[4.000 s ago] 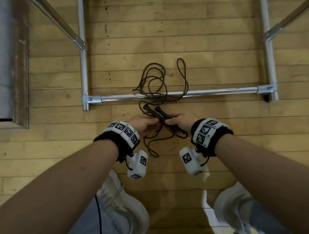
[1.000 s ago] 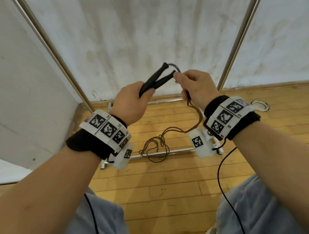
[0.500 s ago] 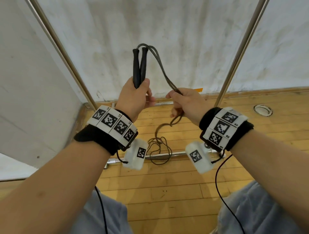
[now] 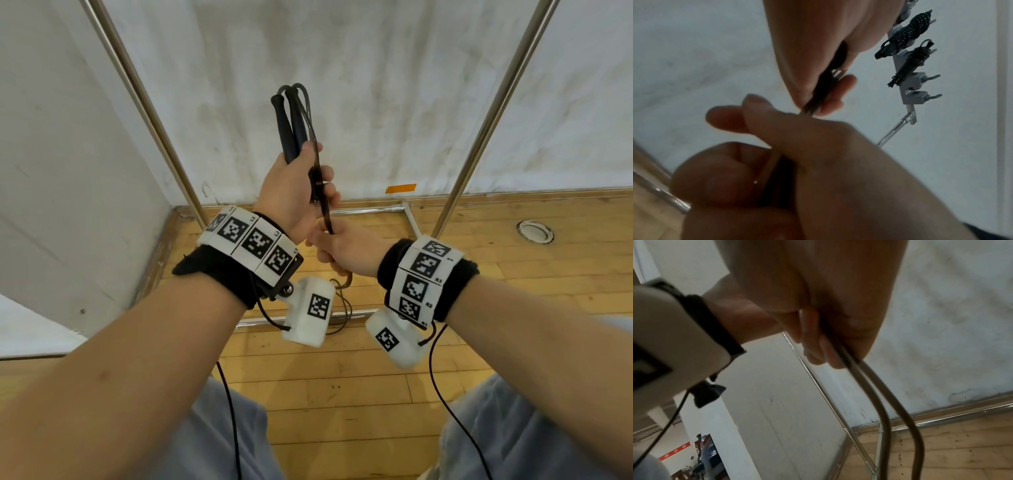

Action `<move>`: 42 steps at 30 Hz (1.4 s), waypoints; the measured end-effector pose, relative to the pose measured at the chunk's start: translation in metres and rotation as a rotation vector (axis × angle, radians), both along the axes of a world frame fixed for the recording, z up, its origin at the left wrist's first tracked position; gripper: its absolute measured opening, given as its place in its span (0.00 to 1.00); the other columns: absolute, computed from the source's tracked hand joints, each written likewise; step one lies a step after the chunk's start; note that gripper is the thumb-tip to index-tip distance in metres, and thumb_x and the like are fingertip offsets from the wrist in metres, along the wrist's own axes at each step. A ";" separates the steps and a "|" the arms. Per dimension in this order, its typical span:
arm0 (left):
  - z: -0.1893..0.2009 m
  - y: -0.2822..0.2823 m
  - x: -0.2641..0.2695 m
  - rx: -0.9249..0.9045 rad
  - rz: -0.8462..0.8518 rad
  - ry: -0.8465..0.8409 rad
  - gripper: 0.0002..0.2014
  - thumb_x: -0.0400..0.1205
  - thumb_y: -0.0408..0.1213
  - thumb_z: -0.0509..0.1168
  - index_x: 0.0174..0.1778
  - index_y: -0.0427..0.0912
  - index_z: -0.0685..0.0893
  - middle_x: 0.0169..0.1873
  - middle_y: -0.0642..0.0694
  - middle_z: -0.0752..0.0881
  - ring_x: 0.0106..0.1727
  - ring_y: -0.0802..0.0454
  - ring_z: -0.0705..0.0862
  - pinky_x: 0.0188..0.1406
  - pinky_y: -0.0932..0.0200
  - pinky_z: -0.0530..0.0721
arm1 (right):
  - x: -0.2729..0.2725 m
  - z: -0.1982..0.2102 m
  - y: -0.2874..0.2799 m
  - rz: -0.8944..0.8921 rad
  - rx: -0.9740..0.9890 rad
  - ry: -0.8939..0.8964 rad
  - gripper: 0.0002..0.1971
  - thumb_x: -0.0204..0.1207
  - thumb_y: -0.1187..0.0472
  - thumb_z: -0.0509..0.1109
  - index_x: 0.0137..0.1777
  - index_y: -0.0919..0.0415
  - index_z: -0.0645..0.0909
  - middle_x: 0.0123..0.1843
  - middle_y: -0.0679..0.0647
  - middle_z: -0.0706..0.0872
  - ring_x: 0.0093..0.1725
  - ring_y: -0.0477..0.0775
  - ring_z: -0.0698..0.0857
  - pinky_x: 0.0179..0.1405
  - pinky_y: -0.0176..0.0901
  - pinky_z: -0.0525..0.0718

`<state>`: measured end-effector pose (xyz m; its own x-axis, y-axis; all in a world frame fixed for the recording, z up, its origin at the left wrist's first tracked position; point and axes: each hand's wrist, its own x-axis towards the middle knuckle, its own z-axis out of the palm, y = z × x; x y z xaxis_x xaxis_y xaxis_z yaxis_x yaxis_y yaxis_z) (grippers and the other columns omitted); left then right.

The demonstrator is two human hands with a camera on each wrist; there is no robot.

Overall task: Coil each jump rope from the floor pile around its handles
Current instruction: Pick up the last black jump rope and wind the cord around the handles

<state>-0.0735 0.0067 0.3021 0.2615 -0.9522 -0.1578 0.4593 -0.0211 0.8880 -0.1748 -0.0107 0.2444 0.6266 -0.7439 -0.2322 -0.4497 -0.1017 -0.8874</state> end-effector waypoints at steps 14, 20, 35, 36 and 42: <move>0.013 -0.011 0.050 -0.040 0.418 -0.287 0.05 0.86 0.37 0.59 0.45 0.42 0.76 0.28 0.49 0.77 0.19 0.56 0.70 0.22 0.62 0.75 | -0.018 -0.003 -0.004 -0.055 -0.305 -0.003 0.15 0.80 0.48 0.64 0.39 0.59 0.80 0.21 0.40 0.70 0.20 0.40 0.68 0.24 0.32 0.70; 0.013 -0.014 0.067 0.031 0.427 0.067 0.05 0.87 0.35 0.59 0.51 0.38 0.78 0.26 0.48 0.72 0.19 0.55 0.76 0.32 0.55 0.88 | -0.013 0.007 0.000 -0.039 -0.274 -0.079 0.24 0.82 0.39 0.51 0.28 0.52 0.66 0.23 0.43 0.66 0.22 0.46 0.63 0.27 0.37 0.68; -0.019 -0.023 0.070 0.041 0.344 -1.148 0.13 0.86 0.42 0.58 0.62 0.41 0.77 0.38 0.50 0.79 0.36 0.52 0.78 0.35 0.57 0.75 | -0.022 0.054 0.011 0.053 -0.145 -0.185 0.16 0.84 0.57 0.58 0.38 0.57 0.82 0.20 0.44 0.67 0.18 0.46 0.64 0.16 0.36 0.67; -0.022 -0.022 0.070 0.050 0.284 -1.253 0.13 0.86 0.43 0.57 0.63 0.42 0.77 0.38 0.52 0.78 0.36 0.53 0.78 0.33 0.59 0.72 | -0.027 0.054 0.009 0.033 -0.255 -0.130 0.16 0.84 0.55 0.59 0.36 0.55 0.82 0.19 0.45 0.68 0.18 0.48 0.67 0.19 0.36 0.70; -0.034 -0.012 0.063 0.171 -0.166 -1.452 0.18 0.86 0.57 0.52 0.57 0.46 0.75 0.36 0.48 0.82 0.34 0.51 0.82 0.28 0.56 0.78 | -0.049 0.044 -0.015 -0.162 -0.599 0.053 0.17 0.82 0.52 0.62 0.35 0.59 0.82 0.20 0.43 0.72 0.22 0.41 0.71 0.24 0.26 0.67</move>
<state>-0.0109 -0.0050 0.2681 0.1773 -0.9837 0.0301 -0.8318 -0.1334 0.5388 -0.2234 -0.0257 0.2889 0.4938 -0.8395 0.2268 -0.5431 -0.5014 -0.6735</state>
